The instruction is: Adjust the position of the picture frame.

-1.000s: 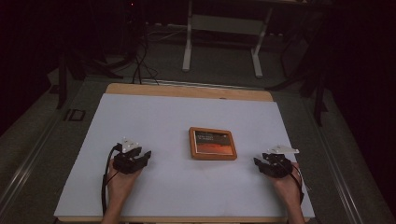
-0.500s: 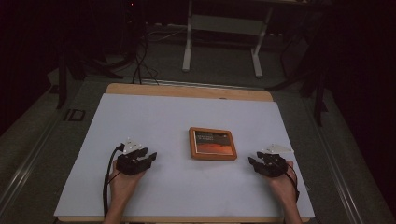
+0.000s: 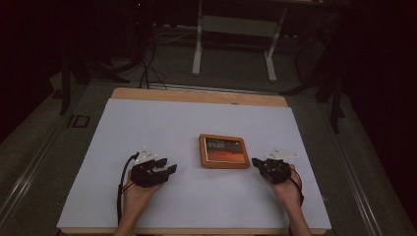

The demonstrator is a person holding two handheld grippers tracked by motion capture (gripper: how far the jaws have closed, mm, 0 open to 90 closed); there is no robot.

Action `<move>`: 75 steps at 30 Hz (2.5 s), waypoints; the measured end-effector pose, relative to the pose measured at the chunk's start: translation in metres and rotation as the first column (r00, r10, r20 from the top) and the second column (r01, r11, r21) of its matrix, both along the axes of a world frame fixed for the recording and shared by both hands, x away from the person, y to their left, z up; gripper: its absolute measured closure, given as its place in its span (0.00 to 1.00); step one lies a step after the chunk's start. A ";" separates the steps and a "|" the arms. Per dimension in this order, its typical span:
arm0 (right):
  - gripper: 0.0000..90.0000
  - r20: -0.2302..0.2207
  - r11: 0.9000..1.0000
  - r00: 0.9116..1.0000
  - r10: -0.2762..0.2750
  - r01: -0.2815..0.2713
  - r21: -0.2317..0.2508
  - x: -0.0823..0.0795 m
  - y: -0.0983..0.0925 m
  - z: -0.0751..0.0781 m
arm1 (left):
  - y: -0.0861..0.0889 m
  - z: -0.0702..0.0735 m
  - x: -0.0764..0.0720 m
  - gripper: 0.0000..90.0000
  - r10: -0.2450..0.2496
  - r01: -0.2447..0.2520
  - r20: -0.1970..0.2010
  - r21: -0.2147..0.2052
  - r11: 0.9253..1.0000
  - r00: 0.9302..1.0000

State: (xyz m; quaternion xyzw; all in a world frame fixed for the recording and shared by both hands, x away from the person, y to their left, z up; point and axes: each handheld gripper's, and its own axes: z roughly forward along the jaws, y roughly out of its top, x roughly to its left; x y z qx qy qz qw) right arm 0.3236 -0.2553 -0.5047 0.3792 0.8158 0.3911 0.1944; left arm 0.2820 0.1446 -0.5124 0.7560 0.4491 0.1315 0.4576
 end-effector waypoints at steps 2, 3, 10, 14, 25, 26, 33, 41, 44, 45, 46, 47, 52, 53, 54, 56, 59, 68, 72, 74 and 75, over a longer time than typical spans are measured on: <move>1.00 -0.004 1.000 1.000 0.015 -0.015 0.003 0.004 0.007 -0.001 | -0.006 0.000 0.000 0.55 -0.014 0.014 0.000 0.005 1.000 1.000; 1.00 -0.010 1.000 1.000 0.025 -0.025 0.001 0.006 0.013 -0.002 | -0.009 0.000 0.001 0.55 -0.020 0.020 -0.006 0.009 1.000 1.000; 1.00 -0.017 0.998 0.998 0.059 -0.059 -0.017 0.013 0.033 -0.008 | -0.020 0.001 0.007 0.52 -0.049 0.049 -0.027 -0.005 0.999 0.998; 1.00 -0.021 0.998 0.998 0.062 -0.063 -0.015 0.014 0.036 -0.009 | -0.030 0.004 0.017 0.52 -0.080 0.080 -0.036 -0.016 0.997 0.996; 1.00 -0.013 0.997 0.997 0.074 -0.074 -0.019 0.010 0.035 -0.009 | -0.050 -0.001 0.046 0.47 -0.136 0.125 -0.123 -0.096 0.988 0.983; 1.00 -0.010 0.997 0.997 0.079 -0.079 -0.024 0.009 0.035 -0.009 | -0.051 -0.002 0.048 0.47 -0.138 0.126 -0.119 -0.102 0.987 0.983; 1.00 -0.012 0.996 0.997 0.080 -0.080 -0.032 0.012 0.036 -0.009 | -0.057 0.001 0.063 0.46 -0.135 0.117 -0.123 -0.148 0.982 0.983; 1.00 -0.009 0.996 0.996 0.085 -0.085 -0.028 0.011 0.037 -0.011 | -0.069 -0.003 0.071 0.45 -0.159 0.140 -0.153 -0.131 0.981 0.975; 1.00 -0.009 0.996 0.996 0.088 -0.088 -0.028 0.010 0.037 -0.011 | -0.071 -0.008 0.073 0.45 -0.173 0.151 -0.183 -0.125 0.981 0.968; 1.00 -0.012 0.995 0.996 0.094 -0.094 -0.029 0.009 0.037 -0.012 | -0.071 -0.010 0.074 0.45 -0.179 0.157 -0.191 -0.125 0.980 0.965; 1.00 -0.012 0.995 0.995 0.097 -0.098 -0.030 0.008 0.037 -0.012 | -0.071 -0.011 0.075 0.46 -0.184 0.162 -0.197 -0.124 0.979 0.963; 1.00 -0.012 0.994 0.995 0.102 -0.102 -0.034 0.007 0.037 -0.012 | -0.071 -0.012 0.075 0.46 -0.187 0.165 -0.202 -0.121 0.979 0.961; 1.00 -0.021 0.989 0.991 0.135 -0.136 -0.053 0.004 0.039 -0.015 | -0.076 -0.016 0.075 0.49 -0.226 0.211 -0.212 -0.093 0.973 0.951; 1.00 -0.019 0.989 0.991 0.134 -0.135 -0.052 0.004 0.040 -0.015 | -0.076 -0.017 0.075 0.50 -0.233 0.220 -0.214 -0.084 0.972 0.949; 1.00 -0.018 0.990 0.991 0.133 -0.134 -0.052 0.004 0.040 -0.015 | -0.077 -0.018 0.076 0.51 -0.241 0.228 -0.216 -0.084 0.970 0.946; 1.00 -0.022 0.989 0.990 0.138 -0.139 -0.048 0.005 0.041 -0.015 | -0.079 -0.020 0.076 0.51 -0.255 0.245 -0.217 -0.074 0.967 0.942; 1.00 -0.016 0.987 0.989 0.146 -0.147 -0.057 0.003 0.044 -0.015 | -0.079 -0.020 0.076 0.51 -0.258 0.247 -0.216 -0.077 0.966 0.941; 1.00 -0.027 0.977 0.979 0.201 -0.203 -0.068 0.000 0.050 -0.014 | -0.073 -0.011 0.071 0.68 -0.297 0.281 -0.164 -0.112 0.953 0.941; 1.00 -0.029 0.965 0.972 0.235 -0.236 -0.116 -0.006 0.056 -0.012 | -0.080 -0.001 0.060 0.72 -0.338 0.338 -0.109 -0.021 0.941 0.935; 0.97 -0.031 0.960 0.969 0.246 -0.248 -0.131 -0.008 0.057 -0.012 | -0.084 0.001 0.057 0.73 -0.357 0.358 -0.097 -0.005 0.934 0.929; 0.94 -0.026 0.951 0.964 0.266 -0.266 -0.156 -0.012 0.059 -0.010 | -0.085 0.001 0.056 0.75 -0.360 0.362 -0.094 0.004 0.932 0.928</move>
